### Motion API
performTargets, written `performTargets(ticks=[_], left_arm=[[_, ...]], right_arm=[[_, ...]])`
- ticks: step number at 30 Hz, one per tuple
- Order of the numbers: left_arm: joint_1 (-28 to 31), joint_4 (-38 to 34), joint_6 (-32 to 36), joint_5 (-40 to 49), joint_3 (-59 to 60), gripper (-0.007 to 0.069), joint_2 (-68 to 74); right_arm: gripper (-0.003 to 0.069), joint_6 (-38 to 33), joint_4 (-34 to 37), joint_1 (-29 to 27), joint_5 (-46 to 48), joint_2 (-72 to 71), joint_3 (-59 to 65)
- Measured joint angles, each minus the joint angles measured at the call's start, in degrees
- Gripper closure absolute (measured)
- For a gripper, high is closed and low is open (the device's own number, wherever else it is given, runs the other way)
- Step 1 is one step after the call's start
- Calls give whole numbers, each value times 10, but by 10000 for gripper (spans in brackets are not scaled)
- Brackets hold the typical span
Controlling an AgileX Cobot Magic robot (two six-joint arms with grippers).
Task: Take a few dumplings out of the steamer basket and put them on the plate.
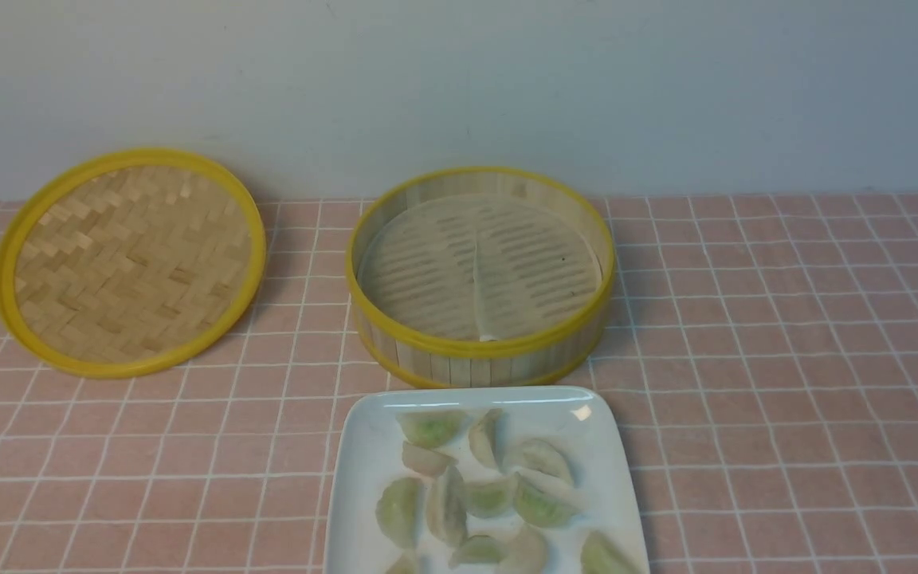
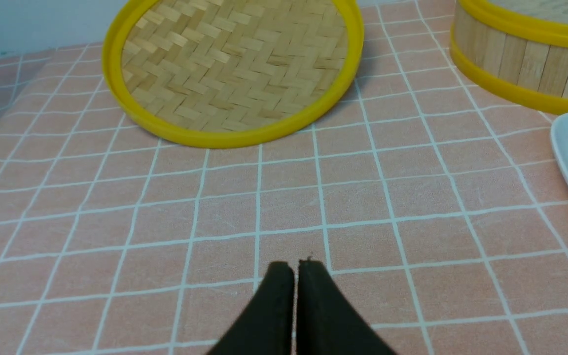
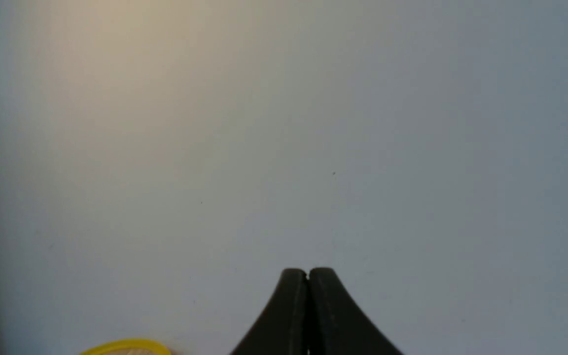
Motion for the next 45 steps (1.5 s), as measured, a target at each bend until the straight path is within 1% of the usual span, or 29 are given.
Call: performTargets(ticks=[4,6,7,8,11,13,15,18,45], left_arm=[[0,0,0,0,0,631,0],[0,-1,0,0,0,631,0],[0,-1,0,0,0,631,0],[0,-1,0,0,0,631,0],[0,-1,0,0,0,631,0],[0,-1,0,0,0,631,0],[0,-1,0,0,0,631,0],[0,-1,0,1,0,631,0],[0,-1,0,1,0,631,0]], right_arm=[[673,-9,6,-1,0,0,38],[673,-13,1,-13,1,0,65],[673,-15,-4,-39,1,0,89],[673,-15,-6,-53,2,0,99],[673,-16,-8,-133,6,0,166],[673,-16,-9,-169,7,1,206],[673,-16,-10,-200,7,1,250],[673,-15,-11,-223,20,2,291],[673,-15,-12,-228,13,2,292]])
